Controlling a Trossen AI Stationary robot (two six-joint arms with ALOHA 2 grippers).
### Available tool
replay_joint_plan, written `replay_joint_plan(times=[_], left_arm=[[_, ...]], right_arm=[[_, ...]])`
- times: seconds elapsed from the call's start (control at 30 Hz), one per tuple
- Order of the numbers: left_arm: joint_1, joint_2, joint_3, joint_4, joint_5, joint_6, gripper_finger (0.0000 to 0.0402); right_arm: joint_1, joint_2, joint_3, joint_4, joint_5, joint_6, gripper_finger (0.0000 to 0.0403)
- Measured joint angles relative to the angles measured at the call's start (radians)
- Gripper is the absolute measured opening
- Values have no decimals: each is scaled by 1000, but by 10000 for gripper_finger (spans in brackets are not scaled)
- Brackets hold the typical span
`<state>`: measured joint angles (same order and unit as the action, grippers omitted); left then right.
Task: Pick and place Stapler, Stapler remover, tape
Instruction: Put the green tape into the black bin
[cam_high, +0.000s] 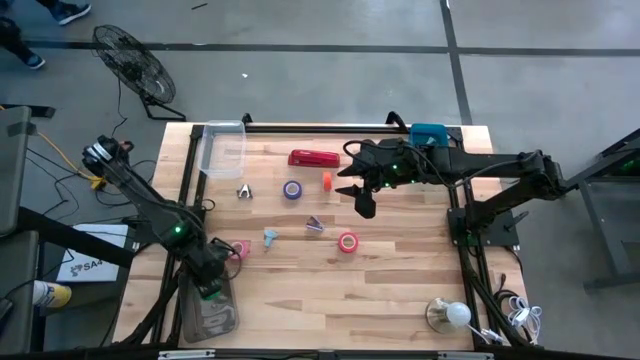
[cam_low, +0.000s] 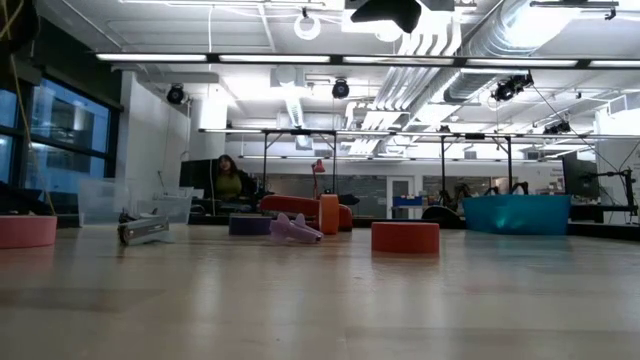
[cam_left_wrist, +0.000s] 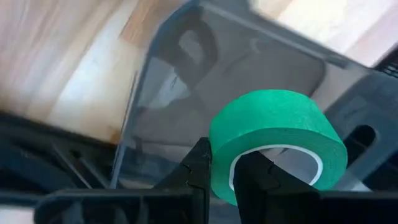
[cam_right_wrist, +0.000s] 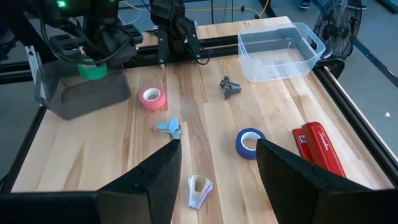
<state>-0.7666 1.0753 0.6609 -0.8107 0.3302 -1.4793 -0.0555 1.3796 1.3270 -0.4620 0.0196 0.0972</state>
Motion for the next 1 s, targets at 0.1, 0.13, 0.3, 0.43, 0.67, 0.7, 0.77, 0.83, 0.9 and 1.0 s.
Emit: replay_joint_plan(times=[0.1, 0.13, 0.3, 0.43, 0.67, 0.7, 0.77, 0.83, 0.9, 1.0], left_arm=[[0, 33, 0, -9, 51, -72, 55], [0, 42, 0, -9, 68, -91, 59], [0, 59, 0, -7, 117, -150, 66], [0, 59, 0, -8, 147, -180, 68], [0, 59, 0, -8, 153, -206, 71], [0, 59, 0, -7, 154, -207, 71], [0, 59, 0, -7, 166, -212, 71], [0, 59, 0, -9, 189, -212, 71], [0, 59, 0, -10, 202, -212, 73], [0, 59, 0, -10, 206, -213, 90]], right_arm=[[0, 0, 0, -4, 0, -10, 199], [0, 0, 0, -4, 0, -12, 199], [0, 0, 0, -12, 0, -20, 199], [0, 0, 0, -19, 0, -31, 199], [0, 0, 0, -32, 0, -39, 199], [0, 0, 0, -35, 0, -39, 199], [0, 0, 0, -39, 0, -47, 199], [0, 0, 0, -46, 0, -54, 199], [0, 0, 0, -54, -1, -54, 199], [0, 0, 0, -62, -1, -61, 199]])
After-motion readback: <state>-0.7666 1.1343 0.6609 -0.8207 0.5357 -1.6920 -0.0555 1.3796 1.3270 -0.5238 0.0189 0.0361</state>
